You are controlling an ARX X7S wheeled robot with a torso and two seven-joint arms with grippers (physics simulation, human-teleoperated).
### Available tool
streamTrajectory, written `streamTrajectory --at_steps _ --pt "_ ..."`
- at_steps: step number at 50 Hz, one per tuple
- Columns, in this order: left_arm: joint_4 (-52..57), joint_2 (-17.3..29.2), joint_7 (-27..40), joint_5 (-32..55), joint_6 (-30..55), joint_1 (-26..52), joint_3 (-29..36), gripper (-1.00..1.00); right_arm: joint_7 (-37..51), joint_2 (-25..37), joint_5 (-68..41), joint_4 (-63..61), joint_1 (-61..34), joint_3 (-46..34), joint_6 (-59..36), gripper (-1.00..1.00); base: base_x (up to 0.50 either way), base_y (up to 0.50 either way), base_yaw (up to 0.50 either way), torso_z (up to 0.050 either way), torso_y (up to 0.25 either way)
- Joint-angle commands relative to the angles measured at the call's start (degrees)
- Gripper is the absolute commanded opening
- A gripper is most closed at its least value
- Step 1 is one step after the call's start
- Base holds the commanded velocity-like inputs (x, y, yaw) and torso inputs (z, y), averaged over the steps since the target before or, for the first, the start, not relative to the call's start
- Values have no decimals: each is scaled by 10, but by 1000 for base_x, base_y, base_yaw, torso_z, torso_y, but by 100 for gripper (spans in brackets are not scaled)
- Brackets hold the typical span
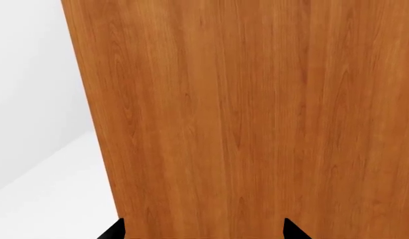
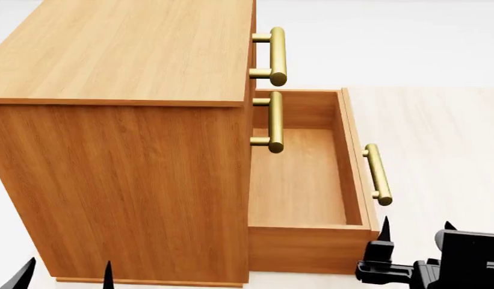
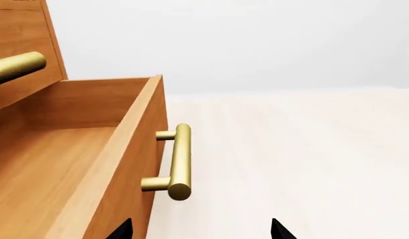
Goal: Close the bottom drawer of the cabinet.
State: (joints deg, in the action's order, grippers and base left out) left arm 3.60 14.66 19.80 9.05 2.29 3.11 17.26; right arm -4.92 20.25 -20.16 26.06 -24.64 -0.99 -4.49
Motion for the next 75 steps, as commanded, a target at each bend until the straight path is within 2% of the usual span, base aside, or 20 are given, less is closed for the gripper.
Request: streamTrajectory --at_steps 1,9,43,50,75 --pt "8 -9 -23 16 -3 -3 -18 100 -35 -28 16 36 -4 -9 36 100 0 0 0 0 0" --pt "10 -7 -21 18 -3 -3 -16 100 -43 -36 23 63 -13 -18 56 100 0 0 0 0 0" --pt "13 0 -13 23 -4 -4 -8 100 -51 -49 56 -13 -16 -86 22 100 0 0 0 0 0" --pt "17 2 -11 24 -2 -4 -6 100 -45 -61 71 34 -35 -94 49 100 0 0 0 0 0" --pt "22 7 -5 29 -1 -3 -3 100 -47 -85 87 87 -58 -120 72 100 0 0 0 0 0"
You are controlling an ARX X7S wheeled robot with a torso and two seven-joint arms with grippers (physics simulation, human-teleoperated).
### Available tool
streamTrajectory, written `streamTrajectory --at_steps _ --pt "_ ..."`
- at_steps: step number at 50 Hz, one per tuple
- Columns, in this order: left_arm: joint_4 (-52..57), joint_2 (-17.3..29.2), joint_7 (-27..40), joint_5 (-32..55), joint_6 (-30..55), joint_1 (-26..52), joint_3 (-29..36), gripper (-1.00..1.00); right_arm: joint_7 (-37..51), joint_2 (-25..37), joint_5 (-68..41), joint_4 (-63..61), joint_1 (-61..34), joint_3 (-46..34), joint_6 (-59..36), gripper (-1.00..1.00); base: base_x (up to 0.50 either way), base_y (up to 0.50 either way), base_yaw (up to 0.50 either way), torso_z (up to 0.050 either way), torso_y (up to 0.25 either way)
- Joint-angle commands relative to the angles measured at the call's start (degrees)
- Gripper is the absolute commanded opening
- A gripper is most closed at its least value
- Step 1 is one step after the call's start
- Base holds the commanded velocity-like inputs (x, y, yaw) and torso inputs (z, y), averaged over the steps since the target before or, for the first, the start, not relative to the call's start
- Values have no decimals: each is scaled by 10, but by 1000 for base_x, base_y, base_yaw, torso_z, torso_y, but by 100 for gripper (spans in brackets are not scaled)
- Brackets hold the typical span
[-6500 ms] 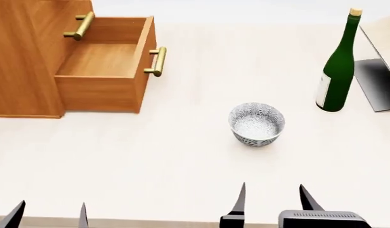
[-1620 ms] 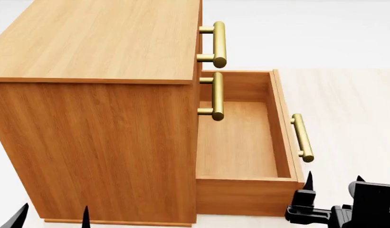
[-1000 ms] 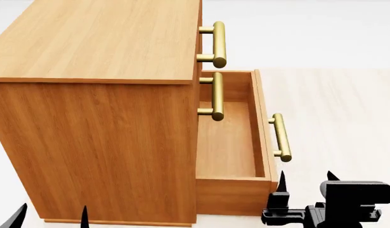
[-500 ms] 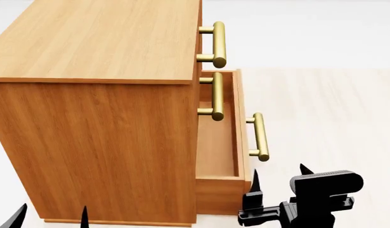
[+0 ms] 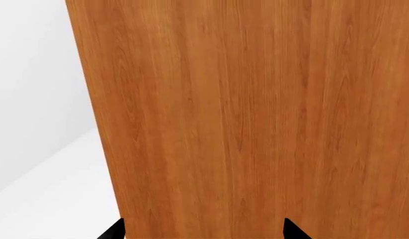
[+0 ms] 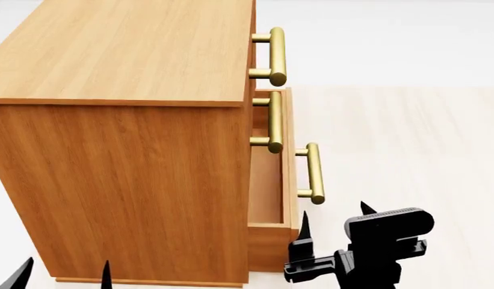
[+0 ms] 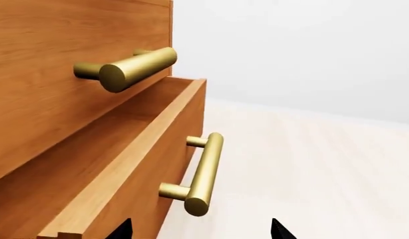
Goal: Close the bottom drawer of the cabinet.
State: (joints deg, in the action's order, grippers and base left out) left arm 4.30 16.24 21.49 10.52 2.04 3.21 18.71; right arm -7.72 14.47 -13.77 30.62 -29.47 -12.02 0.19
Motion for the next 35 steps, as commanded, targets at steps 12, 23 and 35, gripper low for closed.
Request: streamTrajectory --at_steps 12,23,35 --pt "19 -6 -19 16 2 -5 -17 100 -28 -44 36 88 -17 -30 59 100 0 0 0 0 0" --pt "17 -4 -17 18 -1 -5 -15 100 -36 -59 41 125 -23 -43 90 100 0 0 0 0 0" --pt "15 -3 -14 19 -3 -5 -14 100 -45 -64 48 119 -22 -62 90 100 0 0 0 0 0"
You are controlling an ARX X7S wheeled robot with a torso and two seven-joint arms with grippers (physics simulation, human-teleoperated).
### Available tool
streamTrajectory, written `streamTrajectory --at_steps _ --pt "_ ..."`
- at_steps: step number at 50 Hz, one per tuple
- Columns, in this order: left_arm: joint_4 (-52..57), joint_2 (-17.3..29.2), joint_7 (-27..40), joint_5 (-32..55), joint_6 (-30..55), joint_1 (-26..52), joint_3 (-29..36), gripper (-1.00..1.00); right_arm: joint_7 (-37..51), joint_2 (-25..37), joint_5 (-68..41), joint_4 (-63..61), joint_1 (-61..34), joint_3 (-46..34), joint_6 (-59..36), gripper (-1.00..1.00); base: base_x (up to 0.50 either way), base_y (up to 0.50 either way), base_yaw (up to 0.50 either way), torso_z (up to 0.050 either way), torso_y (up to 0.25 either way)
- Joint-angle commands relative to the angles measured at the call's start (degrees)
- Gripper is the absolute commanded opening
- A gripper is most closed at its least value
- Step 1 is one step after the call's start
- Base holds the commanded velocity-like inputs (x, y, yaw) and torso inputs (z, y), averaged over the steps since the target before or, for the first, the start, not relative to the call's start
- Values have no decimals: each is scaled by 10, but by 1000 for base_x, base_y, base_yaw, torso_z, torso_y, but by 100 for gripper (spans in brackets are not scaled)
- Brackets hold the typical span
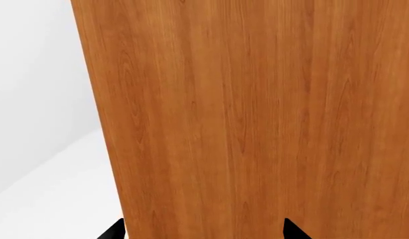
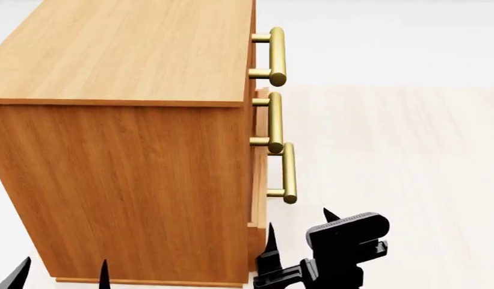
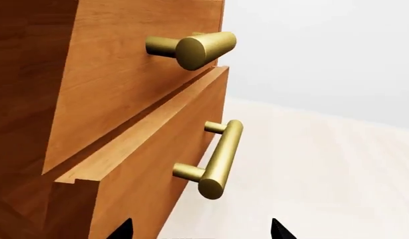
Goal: Close the bottom drawer of the cabinet.
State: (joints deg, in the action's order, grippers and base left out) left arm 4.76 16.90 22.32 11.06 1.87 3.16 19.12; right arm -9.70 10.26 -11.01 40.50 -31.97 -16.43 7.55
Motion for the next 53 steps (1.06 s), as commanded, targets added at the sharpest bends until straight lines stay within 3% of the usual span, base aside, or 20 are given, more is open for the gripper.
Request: streamTrajectory --at_steps 1,35,53 --pt "12 -9 -22 13 -1 -5 -18 100 -27 -20 19 5 7 -19 8 100 0 0 0 0 0" --pt "3 -7 -17 15 -3 -1 -9 100 -101 20 -55 -135 30 -25 -96 100 0 0 0 0 0" --pt "-6 -5 -15 16 -8 3 -7 100 -83 27 -75 -125 33 6 -69 100 0 0 0 0 0"
